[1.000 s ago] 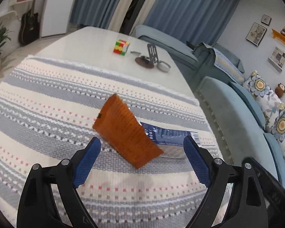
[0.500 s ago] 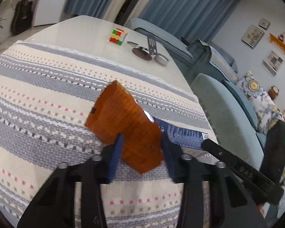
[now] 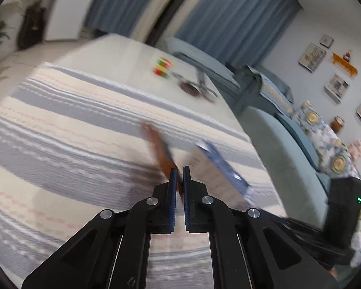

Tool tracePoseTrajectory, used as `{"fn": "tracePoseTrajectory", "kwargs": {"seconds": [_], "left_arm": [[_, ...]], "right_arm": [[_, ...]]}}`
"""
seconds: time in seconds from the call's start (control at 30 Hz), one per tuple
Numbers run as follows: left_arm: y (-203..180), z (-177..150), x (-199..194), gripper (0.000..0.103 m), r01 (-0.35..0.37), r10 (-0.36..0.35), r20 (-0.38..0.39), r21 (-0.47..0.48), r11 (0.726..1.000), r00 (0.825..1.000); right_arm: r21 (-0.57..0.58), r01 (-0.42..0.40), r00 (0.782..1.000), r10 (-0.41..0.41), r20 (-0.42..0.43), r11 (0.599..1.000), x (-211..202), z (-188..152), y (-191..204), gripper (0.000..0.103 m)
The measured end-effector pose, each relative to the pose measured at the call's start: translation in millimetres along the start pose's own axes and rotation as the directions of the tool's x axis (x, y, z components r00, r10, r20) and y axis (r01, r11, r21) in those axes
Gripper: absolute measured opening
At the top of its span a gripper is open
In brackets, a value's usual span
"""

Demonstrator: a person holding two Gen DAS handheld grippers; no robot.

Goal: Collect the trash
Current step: 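Grasp the orange panda snack bag with the left tool while the right tool grasps the blue milk carton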

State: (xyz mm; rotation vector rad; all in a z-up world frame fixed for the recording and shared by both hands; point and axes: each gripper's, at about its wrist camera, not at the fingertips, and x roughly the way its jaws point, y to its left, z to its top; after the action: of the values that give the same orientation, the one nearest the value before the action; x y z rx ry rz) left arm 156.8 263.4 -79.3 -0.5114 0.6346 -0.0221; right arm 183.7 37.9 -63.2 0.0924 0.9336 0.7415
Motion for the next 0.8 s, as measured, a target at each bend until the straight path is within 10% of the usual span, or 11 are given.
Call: {"fn": "tracePoseTrajectory", "kwargs": {"seconds": [0.17,0.33,0.5,0.8], "left_arm": [[33,0,2,0.004,0.028,-0.027,0.007,-0.067,0.997,1.0],[38,-2,10,0.004,0.083,-0.087,-0.032,-0.093,0.992,0.996],[27,-4,14,0.025,0.062,-0.064,-0.039,-0.046,0.997,0.997],[25,-13,38,0.012,0.027,-0.029,-0.121,-0.025,0.999,0.992]], "right_arm": [[-0.092,0.146,0.987,-0.14,0.074,0.985,-12,14,12,0.025],[-0.155,0.285,0.957,-0.274,0.092,0.946,15,29,13,0.057],[-0.189,0.312,0.95,-0.31,0.042,0.931,50,37,9,0.058],[-0.174,0.303,0.951,-0.31,-0.01,0.937,80,37,0,0.051]]}}
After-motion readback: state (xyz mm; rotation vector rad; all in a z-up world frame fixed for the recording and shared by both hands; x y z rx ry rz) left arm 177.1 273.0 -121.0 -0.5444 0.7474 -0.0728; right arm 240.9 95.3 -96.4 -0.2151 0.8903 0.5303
